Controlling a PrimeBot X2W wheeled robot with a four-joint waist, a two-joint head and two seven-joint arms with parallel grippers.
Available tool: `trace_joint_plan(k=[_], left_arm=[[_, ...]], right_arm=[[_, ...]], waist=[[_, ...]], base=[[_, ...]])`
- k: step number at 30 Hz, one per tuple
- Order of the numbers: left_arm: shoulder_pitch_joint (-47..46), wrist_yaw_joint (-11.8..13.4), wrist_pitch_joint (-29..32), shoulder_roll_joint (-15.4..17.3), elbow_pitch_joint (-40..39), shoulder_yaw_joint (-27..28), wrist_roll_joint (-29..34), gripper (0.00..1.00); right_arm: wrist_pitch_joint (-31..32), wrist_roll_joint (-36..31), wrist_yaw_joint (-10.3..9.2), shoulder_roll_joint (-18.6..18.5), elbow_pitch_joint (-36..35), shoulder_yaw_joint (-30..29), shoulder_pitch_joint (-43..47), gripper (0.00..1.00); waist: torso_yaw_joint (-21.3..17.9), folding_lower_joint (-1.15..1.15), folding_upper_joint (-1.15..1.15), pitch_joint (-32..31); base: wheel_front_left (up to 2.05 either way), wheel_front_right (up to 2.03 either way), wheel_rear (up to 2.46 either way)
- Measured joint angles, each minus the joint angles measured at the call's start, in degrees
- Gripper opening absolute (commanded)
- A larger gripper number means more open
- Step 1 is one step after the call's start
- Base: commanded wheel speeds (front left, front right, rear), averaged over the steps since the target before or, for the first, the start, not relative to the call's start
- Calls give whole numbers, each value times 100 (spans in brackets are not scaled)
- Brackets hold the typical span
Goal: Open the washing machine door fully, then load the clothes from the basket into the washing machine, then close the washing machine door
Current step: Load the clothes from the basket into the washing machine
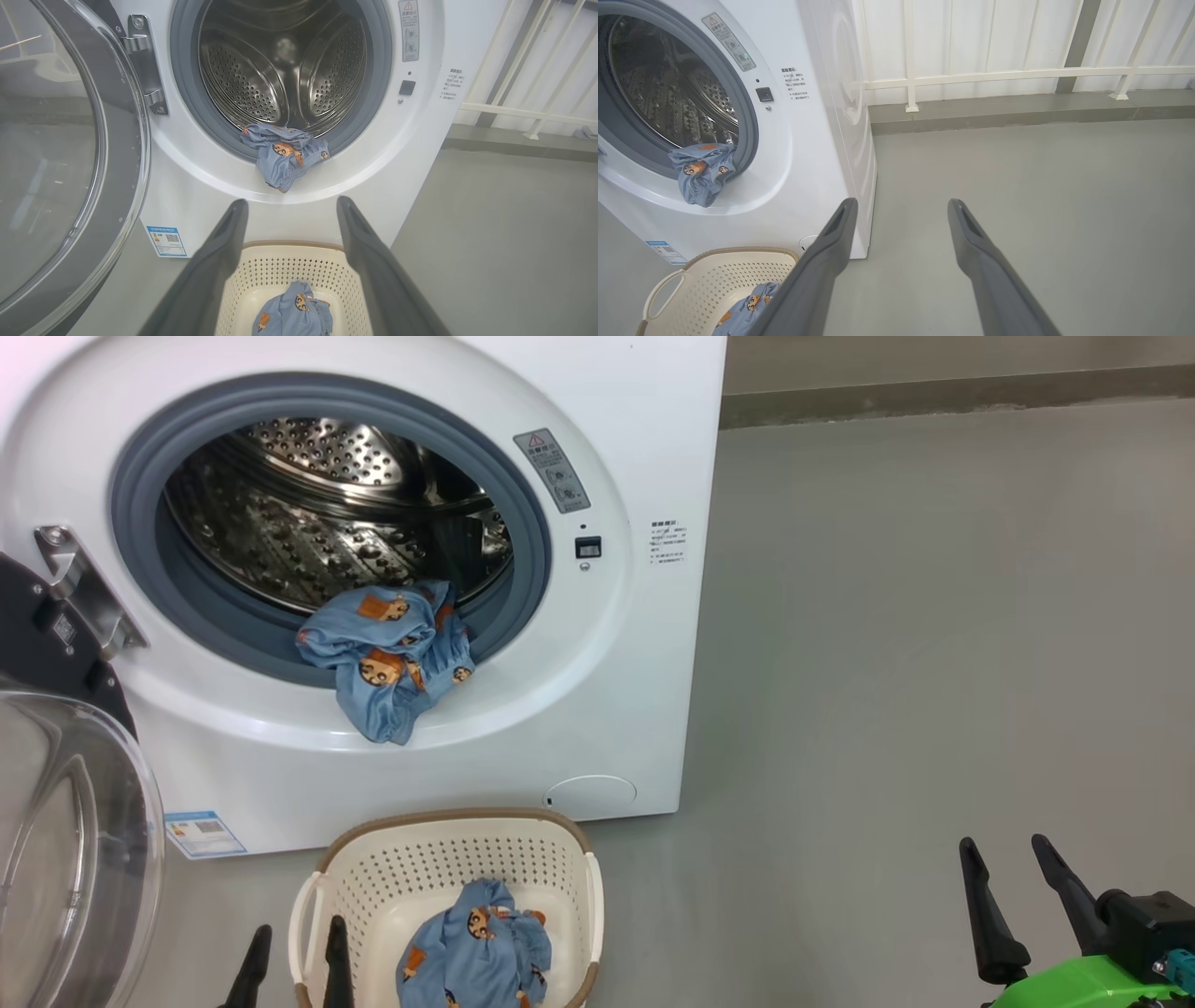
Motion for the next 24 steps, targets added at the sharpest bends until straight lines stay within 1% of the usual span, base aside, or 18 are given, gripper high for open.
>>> trace_joint_plan(k=[6,18,24], left_arm=[[-2,-57,0,0,38,-64,1,100],[-7,-51,13,1,127,-89,-1,100],[-33,-51,204,7,213,-109,-10,100]], right_arm=[[7,0,0,-1,-13,29,0,100],[49,1,0,0,-14,76,2,100],[49,10,0,0,-16,81,2,100]], waist=[[24,0,0,32],[15,1,0,27],[-32,0,0,87]], base=[[0,0,0],[0,0,0],[0,0,0]])
